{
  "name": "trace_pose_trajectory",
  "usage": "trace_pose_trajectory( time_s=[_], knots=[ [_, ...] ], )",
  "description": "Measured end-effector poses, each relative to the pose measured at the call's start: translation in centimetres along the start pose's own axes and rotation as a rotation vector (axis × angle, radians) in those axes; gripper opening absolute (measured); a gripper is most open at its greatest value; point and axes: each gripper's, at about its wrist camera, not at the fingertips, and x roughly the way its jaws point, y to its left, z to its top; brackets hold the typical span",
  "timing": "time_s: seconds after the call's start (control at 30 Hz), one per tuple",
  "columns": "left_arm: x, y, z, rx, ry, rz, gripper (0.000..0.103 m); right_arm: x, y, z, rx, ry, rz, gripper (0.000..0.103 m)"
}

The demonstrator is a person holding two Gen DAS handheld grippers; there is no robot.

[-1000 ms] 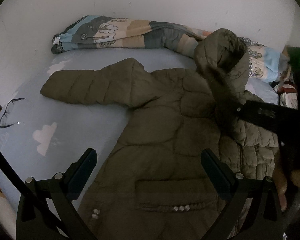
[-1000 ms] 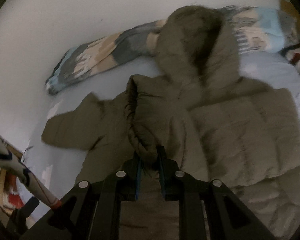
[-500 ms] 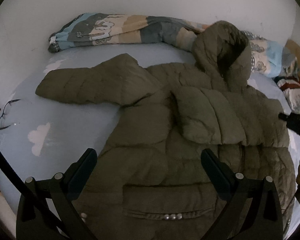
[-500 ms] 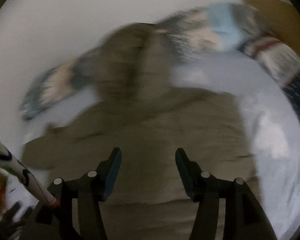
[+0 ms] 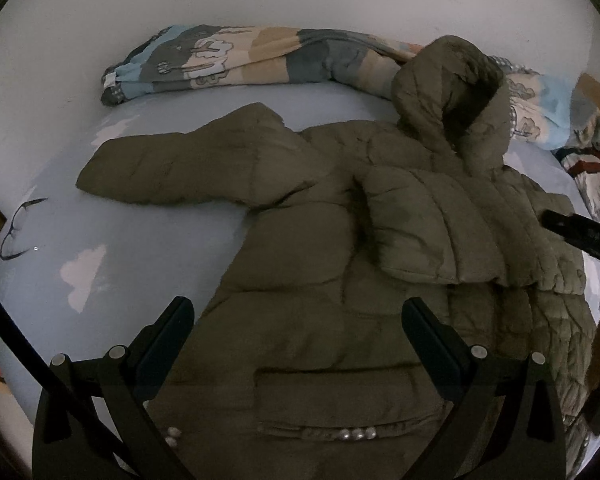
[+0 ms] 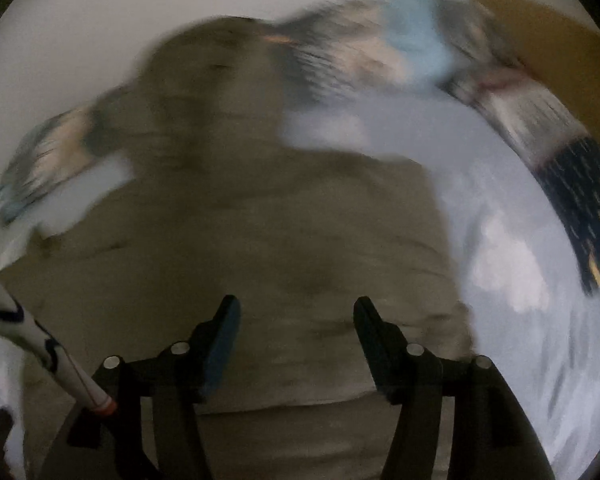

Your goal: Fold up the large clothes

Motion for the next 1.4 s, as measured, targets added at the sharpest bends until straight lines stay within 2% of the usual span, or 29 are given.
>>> trace_pose_trajectory(
  time_s=[0.1, 0.17, 0.3, 0.33, 0.43, 0.57, 0.7, 0.77, 0.83, 0.9, 0.97, 1.1, 1.17, 1.27, 1.33, 1.4],
  knots=[
    [-0.2, 1.0, 0.0, -0.012, -0.002, 0.006, 0.103, 0.0, 5.4, -0.3, -0.05, 0.02, 0.125, 0.064],
    [-0.2, 1.8, 0.1, -0.023, -0.001, 0.009, 0.103, 0.8, 8.5, -1.1, -0.064, 0.045, 0.171, 0.064],
    [-0.2, 3.2, 0.2, -0.039, 0.005, 0.013, 0.103, 4.1, 12.1, -3.2, -0.118, 0.125, 0.138, 0.065],
    [-0.1, 3.4, 0.3, -0.044, 0.011, 0.015, 0.103, 5.2, 12.9, -3.8, -0.141, 0.142, 0.092, 0.066],
    [-0.2, 4.3, 0.4, -0.069, 0.015, 0.002, 0.103, 5.3, 13.7, -4.6, -0.158, 0.142, 0.06, 0.066],
    [-0.8, 4.8, 0.6, -0.086, 0.001, -0.006, 0.103, 1.6, 11.9, -3.9, -0.074, 0.138, 0.146, 0.067],
    [-0.9, 4.8, 0.3, -0.084, 0.005, -0.008, 0.103, -4.1, 8.7, -6.4, 0.018, 0.126, 0.15, 0.068],
    [-0.9, 4.8, 0.4, -0.082, 0.002, -0.003, 0.103, -6.5, 7.3, -8.7, 0.057, 0.144, 0.156, 0.068],
    [-1.0, 4.8, 0.5, -0.083, 0.001, -0.003, 0.103, -8.3, 6.3, -11.3, 0.084, 0.123, 0.154, 0.072],
    [-1.2, 4.7, 0.5, -0.078, -0.011, 0.006, 0.103, -8.4, 5.8, -13.0, 0.092, 0.12, 0.138, 0.072],
    [-1.4, 4.8, 0.7, -0.066, -0.031, 0.017, 0.103, -7.3, 5.2, -13.0, 0.077, 0.144, 0.124, 0.072],
    [-1.5, 6.1, 1.8, -0.058, -0.076, 0.063, 0.103, -8.0, 4.1, -12.6, 0.039, 0.052, 0.068, 0.072],
    [-1.2, 7.7, 2.9, -0.084, -0.082, 0.07, 0.103, -7.3, 3.9, -12.5, 0.038, 0.068, 0.065, 0.072],
    [0.2, 11.1, 5.0, -0.152, -0.087, 0.108, 0.103, -6.7, 3.5, -12.1, 0.06, 0.096, 0.116, 0.072],
    [1.2, 13.2, 5.9, -0.191, -0.086, 0.142, 0.103, -7.0, 3.4, -11.6, 0.052, 0.085, 0.127, 0.072],
    [3.1, 16.1, 7.1, -0.241, -0.041, 0.19, 0.103, -7.2, 3.5, -11.6, 0.043, 0.077, 0.129, 0.072]
  ],
)
